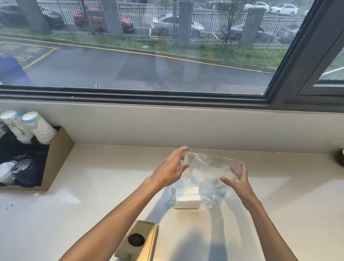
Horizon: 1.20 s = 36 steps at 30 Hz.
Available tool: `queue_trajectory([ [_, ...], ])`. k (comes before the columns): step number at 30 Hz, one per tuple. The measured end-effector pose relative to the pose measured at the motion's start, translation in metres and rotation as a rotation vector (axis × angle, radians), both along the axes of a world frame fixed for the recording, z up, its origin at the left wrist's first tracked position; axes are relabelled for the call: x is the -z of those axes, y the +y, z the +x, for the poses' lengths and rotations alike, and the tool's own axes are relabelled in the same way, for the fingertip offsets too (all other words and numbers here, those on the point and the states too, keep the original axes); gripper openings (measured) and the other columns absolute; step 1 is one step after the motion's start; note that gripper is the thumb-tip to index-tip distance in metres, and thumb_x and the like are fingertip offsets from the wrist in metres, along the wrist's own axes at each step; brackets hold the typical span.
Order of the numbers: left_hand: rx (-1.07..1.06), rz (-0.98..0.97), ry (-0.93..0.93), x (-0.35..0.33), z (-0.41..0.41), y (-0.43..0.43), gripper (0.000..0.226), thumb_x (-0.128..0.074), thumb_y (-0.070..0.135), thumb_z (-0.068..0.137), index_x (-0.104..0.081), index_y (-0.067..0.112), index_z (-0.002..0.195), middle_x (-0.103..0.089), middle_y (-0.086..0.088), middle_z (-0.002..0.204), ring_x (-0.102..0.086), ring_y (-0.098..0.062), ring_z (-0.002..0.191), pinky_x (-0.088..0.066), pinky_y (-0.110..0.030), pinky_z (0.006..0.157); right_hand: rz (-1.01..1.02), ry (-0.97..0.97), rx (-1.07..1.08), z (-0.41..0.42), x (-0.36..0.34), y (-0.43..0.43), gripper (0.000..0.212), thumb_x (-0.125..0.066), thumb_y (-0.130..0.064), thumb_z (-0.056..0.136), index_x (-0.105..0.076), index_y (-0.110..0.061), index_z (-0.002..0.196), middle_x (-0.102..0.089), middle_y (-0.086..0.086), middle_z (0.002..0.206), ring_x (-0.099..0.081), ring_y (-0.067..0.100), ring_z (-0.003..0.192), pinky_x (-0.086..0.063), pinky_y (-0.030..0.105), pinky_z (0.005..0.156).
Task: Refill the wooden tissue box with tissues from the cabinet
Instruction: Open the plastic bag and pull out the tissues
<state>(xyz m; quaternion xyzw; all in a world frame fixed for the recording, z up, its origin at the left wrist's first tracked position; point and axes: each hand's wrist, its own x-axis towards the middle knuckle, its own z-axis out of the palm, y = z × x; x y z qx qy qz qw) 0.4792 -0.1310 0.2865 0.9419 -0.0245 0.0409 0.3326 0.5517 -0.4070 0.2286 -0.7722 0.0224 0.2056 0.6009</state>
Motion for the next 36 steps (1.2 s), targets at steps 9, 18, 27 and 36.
queue_trajectory([
  [9,0.234,0.763,-0.315,-0.011,0.064,-0.001,0.043,-0.078,0.014,0.069,-0.057,0.023,0.105,-0.062,-0.002,0.109,-0.06,-0.024,0.097,-0.043,-0.033,0.083,0.204,-0.02,0.037,0.02,0.011,0.025,0.026,-0.076,-0.018,0.084,-0.072,-0.008,0.108,-0.074,0.003,0.101,-0.065,0.018,0.089,-0.049,0.01,0.069],
  [18,0.512,0.915,-0.4,-0.02,0.094,0.005,0.024,-0.065,0.007,0.079,-0.055,0.021,0.096,-0.06,0.002,0.091,-0.059,-0.02,0.083,-0.046,-0.03,0.072,0.213,-0.054,0.007,0.033,0.016,0.011,0.018,-0.071,-0.01,0.089,-0.073,-0.002,0.104,-0.076,0.014,0.091,-0.068,0.008,0.075,-0.052,0.016,0.068],
  [27,0.222,0.577,-0.111,-0.061,0.078,0.001,0.006,-0.046,0.011,0.093,-0.045,0.015,0.097,-0.06,-0.002,0.096,-0.057,-0.03,0.084,-0.033,-0.032,0.065,0.24,-0.056,-0.062,0.033,0.019,0.012,0.012,-0.074,-0.01,0.084,-0.075,-0.005,0.096,-0.077,0.008,0.082,-0.063,0.007,0.068,-0.05,0.017,0.071],
  [36,0.496,0.883,-0.27,-0.046,0.083,-0.047,0.028,-0.067,0.041,0.083,-0.059,0.02,0.1,-0.059,-0.001,0.101,-0.06,-0.023,0.093,-0.044,-0.033,0.073,0.228,-0.09,-0.167,0.029,0.009,0.007,0.021,-0.072,-0.019,0.088,-0.075,-0.01,0.106,-0.077,0.003,0.095,-0.068,0.006,0.084,-0.051,0.016,0.078],
])
